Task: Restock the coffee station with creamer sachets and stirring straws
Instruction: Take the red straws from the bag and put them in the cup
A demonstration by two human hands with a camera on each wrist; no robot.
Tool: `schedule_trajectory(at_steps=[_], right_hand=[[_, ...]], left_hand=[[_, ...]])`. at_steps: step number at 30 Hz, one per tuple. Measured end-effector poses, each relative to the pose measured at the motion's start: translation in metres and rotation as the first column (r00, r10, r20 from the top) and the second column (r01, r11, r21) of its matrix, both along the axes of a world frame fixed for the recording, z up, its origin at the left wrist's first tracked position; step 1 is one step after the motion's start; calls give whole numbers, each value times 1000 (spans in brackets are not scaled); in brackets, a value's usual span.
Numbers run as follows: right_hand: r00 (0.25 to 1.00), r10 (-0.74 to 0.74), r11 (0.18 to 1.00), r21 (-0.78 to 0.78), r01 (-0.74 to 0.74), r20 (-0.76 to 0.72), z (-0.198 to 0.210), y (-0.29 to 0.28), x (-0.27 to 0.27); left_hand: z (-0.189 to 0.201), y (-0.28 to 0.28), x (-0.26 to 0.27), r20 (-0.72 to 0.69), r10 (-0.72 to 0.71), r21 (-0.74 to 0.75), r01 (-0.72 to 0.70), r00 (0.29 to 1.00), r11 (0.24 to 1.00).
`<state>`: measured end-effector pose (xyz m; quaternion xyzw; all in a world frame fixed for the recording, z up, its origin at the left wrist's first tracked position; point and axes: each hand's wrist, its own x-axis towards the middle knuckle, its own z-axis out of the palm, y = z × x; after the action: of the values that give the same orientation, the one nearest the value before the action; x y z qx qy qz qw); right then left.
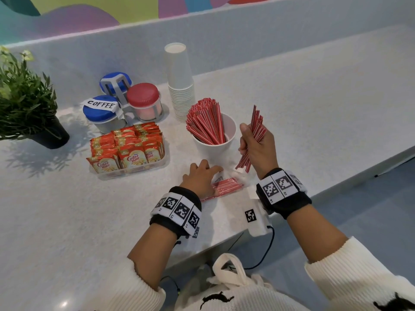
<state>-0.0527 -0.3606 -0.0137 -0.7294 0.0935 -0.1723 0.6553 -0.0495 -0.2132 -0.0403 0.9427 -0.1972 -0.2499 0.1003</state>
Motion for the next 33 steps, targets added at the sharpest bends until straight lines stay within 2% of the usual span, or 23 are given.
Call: schedule_trajectory(at_steps=[4,7,11,15,19,21,23,27,30,33], right_hand=[[999,-3,999,-38,5,52,-1,-1,3],[1000,27,996,-86,-28,-5,-15,1,-1],[997,32,999,-23,-34,-73,-23,2,-3],[999,30,1000,-6,-30,-12,-3,-1,5],[994,51,999,-2,-51,92,35,2,19],[988,61,997,32,-66,138,53,6,28],[983,71,994,70,-84,170,66,13,37],[972,124,986,85,-144,200,74,29,54],[971,173,981,59,-185,167,63,41,60],[975,203,977,54,-208,92,47,53,64]], left_hand=[[-1,1,0,-7,15,-28,-15,1000,1000],[-1,1,-1,-2,21,-46,-21,1000,999],[2,3,2,-26,-2,-47,0,1000,999],[22,7,10,-62,20,-236,-34,998,971],[59,12,25,55,42,-406,-16,998,914],[74,14,34,111,92,-485,-27,990,874],[82,17,44,156,199,-569,-77,967,819],[83,23,63,216,481,-667,-231,850,708],[71,26,71,119,595,-690,-365,795,625],[57,28,76,-116,608,-711,-493,785,501]])
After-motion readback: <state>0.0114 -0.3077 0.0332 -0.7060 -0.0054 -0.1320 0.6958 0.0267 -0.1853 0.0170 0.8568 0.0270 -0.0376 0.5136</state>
